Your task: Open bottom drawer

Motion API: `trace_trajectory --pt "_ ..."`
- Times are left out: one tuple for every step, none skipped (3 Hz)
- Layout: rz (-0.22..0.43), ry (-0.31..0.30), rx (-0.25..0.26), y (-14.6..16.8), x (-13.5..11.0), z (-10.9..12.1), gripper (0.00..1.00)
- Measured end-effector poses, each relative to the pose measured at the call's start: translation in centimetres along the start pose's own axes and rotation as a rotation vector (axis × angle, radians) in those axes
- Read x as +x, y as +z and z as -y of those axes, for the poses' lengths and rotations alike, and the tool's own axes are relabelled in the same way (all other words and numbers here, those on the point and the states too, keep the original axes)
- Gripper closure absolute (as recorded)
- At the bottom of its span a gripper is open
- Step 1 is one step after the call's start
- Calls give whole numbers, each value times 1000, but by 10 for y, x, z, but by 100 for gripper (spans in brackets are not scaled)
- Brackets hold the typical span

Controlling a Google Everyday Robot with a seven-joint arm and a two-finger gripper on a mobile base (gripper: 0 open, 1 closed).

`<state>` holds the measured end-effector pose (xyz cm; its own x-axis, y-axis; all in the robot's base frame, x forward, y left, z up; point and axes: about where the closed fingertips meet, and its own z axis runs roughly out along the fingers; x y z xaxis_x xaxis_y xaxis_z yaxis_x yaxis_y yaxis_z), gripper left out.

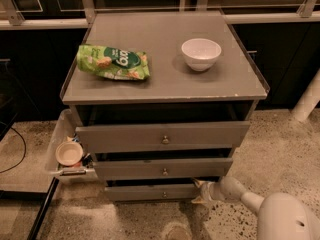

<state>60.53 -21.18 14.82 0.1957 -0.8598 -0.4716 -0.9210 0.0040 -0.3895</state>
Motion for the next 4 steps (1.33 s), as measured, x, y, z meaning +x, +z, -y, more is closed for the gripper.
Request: trace_trajectory --pt "0 0 0 0 0 0 64" --pt "0 0 0 -6 -4 3 87" --pt "0 0 0 -9 -5 5 100" --pt "0 0 0 -9 -5 5 82"
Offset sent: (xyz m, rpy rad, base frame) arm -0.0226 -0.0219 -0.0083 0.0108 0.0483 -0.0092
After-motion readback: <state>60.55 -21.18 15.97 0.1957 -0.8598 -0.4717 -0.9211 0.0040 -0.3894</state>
